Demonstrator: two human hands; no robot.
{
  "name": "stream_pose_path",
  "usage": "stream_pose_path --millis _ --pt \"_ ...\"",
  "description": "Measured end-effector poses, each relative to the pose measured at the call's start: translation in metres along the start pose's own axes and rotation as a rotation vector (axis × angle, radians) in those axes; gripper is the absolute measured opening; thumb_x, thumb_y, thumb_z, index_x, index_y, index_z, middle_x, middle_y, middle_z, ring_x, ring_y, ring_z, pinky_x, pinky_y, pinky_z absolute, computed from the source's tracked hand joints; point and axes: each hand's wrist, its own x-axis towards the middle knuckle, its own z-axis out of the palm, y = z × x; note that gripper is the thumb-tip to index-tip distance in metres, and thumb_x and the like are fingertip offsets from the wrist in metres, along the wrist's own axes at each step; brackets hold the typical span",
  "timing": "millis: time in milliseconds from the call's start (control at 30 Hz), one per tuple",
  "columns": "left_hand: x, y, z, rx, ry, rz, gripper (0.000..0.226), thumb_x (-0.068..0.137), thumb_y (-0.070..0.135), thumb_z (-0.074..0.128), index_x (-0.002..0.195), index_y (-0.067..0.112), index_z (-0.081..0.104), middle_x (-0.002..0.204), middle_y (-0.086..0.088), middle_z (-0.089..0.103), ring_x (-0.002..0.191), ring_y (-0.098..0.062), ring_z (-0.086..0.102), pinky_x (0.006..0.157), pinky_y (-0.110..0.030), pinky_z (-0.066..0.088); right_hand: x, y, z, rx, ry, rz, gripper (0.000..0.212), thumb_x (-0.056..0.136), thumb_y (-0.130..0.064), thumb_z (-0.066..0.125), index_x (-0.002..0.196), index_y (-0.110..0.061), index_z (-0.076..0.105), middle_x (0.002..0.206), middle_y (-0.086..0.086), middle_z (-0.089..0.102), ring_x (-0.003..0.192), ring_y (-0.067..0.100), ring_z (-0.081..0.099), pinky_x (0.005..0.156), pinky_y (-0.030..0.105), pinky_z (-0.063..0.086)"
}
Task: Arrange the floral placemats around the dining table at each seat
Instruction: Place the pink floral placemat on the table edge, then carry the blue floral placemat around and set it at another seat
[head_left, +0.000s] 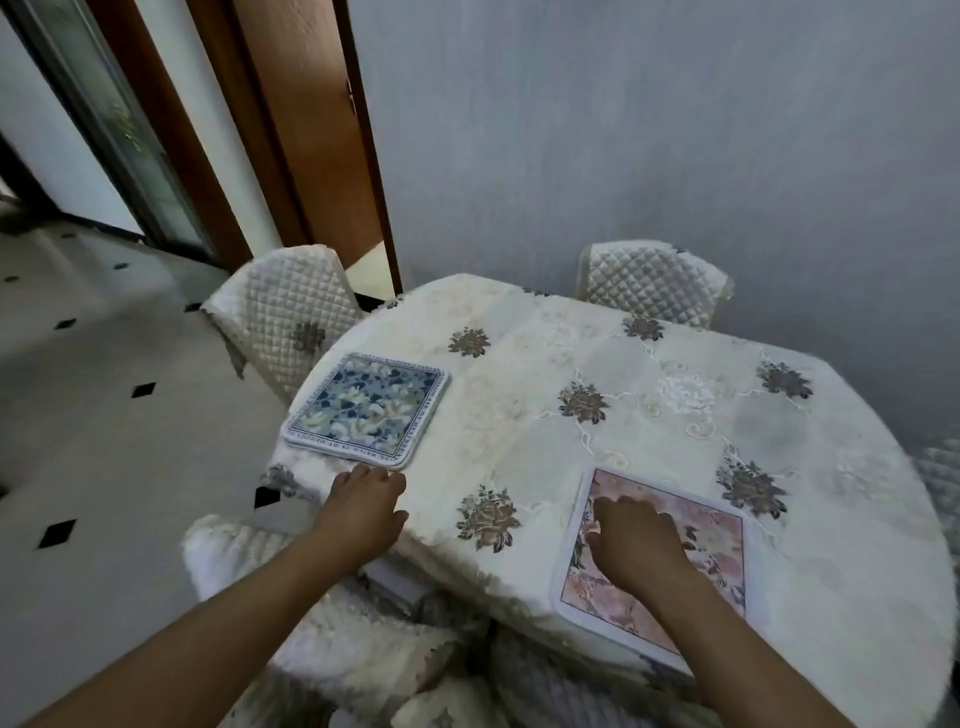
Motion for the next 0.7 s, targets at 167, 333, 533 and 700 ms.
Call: stream_pose_path --millis 167,333,533,700 --pt "-0.028 -0.084 -0.021 -0.058 0.028 -0.015 0.037 0.087 0.047 0.053 0.115 0.023 0.056 0.119 -0.004 0.060 0.113 -0.028 0.051 0.091 -0.041 0.042 -0.004 -0.089 -0.029 -0.045 0.027 -0.049 0.023 0.094 -0.040 0.048 0.101 -0.019 0.051 0.104 0.007 0.059 0.099 0.030 0.057 0.073 0.036 0.039" --pt "-0.050 -0.190 -0.029 -0.101 0.030 -0.003 0.033 0.087 0.044 0.051 0.113 0.024 0.054 0.116 -0.004 0.059 0.111 -0.028 0.051 0.089 -0.042 0.042 0.007 -0.201 -0.041 -0.039 0.058 -0.015 0.017 0.091 -0.037 0.049 0.089 -0.021 0.044 0.095 0.005 0.056 0.096 0.029 0.057 0.071 0.034 0.037" --pt "-0.051 -0.281 -0.034 -0.156 0.074 -0.009 0.035 0.086 0.047 0.052 0.111 0.023 0.056 0.115 -0.006 0.061 0.109 -0.030 0.053 0.089 -0.041 0.045 0.024 -0.311 -0.045 -0.028 0.045 0.007 0.030 0.091 -0.042 0.051 0.108 -0.018 0.057 0.109 0.005 0.063 0.100 0.028 0.060 0.081 0.036 0.045" --pt "-0.020 -0.315 -0.033 -0.181 0.088 0.005 0.034 0.083 0.044 0.054 0.108 0.022 0.056 0.112 -0.008 0.063 0.107 -0.032 0.054 0.086 -0.041 0.044 0.052 -0.353 -0.047 -0.056 0.016 0.045 0.027 0.091 -0.040 0.051 0.105 -0.017 0.056 0.108 0.006 0.062 0.098 0.028 0.059 0.077 0.035 0.045"
